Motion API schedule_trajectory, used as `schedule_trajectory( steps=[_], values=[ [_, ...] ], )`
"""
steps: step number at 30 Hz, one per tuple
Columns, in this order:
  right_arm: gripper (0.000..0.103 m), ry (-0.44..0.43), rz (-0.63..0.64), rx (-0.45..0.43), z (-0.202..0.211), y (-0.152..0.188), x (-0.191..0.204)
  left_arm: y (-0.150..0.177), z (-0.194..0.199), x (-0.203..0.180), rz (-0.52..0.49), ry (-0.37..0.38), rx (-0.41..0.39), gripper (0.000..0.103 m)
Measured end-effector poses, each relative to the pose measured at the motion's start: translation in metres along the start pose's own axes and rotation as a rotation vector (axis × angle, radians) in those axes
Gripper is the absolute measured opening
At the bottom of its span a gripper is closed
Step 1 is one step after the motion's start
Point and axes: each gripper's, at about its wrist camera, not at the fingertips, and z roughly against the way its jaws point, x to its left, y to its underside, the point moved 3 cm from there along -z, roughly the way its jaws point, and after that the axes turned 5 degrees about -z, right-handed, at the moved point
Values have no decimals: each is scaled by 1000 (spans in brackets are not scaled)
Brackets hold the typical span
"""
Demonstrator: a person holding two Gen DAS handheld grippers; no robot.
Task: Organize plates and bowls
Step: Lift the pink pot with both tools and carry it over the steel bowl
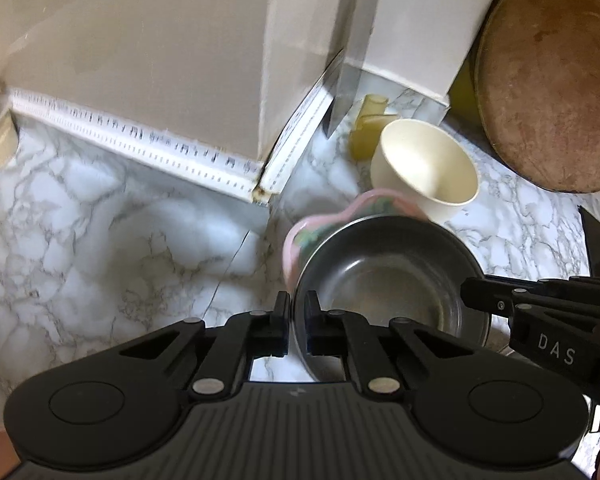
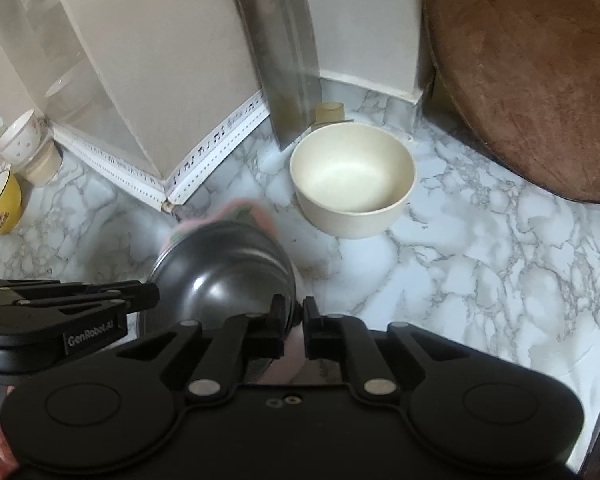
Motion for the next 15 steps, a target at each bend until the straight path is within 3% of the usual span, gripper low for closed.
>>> schedule_trajectory(
  steps=[6,11,15],
  values=[
    [7,16,-17,1,-4,0,-4,4,0,5,21,15,1,6],
    [6,4,-36,24,-9,5,-7,11,-6,9,58,71,43,7],
    [5,-13,-50,43,-13,9,-8,18,-9,9,63,69,67,8]
  ],
)
